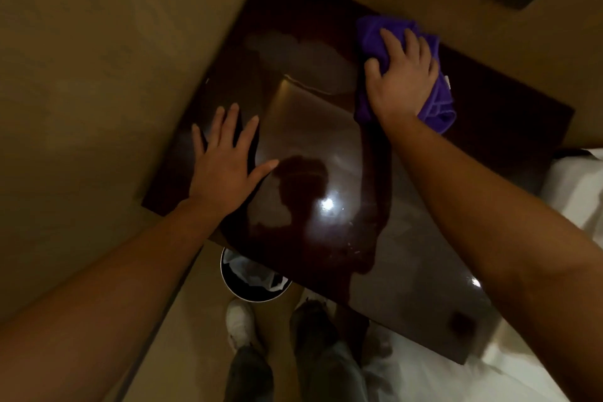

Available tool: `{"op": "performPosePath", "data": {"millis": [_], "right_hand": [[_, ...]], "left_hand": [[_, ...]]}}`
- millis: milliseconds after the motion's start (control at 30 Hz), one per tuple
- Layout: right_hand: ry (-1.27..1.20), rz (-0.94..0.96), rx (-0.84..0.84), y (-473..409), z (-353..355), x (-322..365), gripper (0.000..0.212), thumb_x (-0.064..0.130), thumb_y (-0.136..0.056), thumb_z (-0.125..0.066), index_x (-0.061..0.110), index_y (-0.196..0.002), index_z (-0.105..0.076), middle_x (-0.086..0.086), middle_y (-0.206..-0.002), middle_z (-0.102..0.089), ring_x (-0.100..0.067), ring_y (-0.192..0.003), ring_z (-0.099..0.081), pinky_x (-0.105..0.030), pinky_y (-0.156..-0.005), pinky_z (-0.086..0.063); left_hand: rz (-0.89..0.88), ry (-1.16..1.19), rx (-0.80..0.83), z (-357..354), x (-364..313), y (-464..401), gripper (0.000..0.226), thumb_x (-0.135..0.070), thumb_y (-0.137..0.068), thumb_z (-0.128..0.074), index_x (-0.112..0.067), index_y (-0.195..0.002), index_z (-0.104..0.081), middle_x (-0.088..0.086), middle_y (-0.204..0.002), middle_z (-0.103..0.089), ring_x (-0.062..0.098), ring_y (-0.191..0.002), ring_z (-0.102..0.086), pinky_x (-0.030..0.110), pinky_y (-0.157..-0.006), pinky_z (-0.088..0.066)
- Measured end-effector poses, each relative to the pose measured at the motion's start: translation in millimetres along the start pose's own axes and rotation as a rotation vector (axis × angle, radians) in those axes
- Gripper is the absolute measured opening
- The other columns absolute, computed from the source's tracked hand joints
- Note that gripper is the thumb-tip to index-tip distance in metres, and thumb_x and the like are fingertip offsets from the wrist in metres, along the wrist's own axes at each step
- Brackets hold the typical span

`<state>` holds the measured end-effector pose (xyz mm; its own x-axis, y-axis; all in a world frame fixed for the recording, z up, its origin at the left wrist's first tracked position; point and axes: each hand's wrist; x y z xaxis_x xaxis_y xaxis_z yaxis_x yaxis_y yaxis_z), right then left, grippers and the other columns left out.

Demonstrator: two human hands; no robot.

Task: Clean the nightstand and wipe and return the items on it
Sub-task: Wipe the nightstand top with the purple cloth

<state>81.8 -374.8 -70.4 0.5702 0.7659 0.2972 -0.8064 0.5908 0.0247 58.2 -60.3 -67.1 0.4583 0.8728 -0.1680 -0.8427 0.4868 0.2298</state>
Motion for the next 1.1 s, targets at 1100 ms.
{"op": "performPosePath", "data": {"millis": [1100], "right_hand": [[0.061, 0.154, -0.002, -23, -20, 88, 0.058, 0.044, -0.105, -0.033, 0.025, -0.159, -0.034, -0.004, -0.168, -0.031, -0.025, -0.156, -0.024, -0.043, -0.128, -0.015]], "left_hand": [[0.009, 0.047, 0.068, -3, 62, 50, 0.109, -0.088, -0.08, -0.019, -0.016, -0.163, -0.01, 0.012, -0.17, 0.006, 0.029, -0.157, 0.009, 0.053, -0.127, -0.002]]}}
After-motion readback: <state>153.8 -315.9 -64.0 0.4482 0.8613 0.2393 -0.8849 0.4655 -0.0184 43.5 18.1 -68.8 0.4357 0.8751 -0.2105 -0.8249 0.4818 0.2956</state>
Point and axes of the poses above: each hand's wrist, its own y-axis away from the middle knuckle, its own z-axis out of the back of the hand, x = y × z
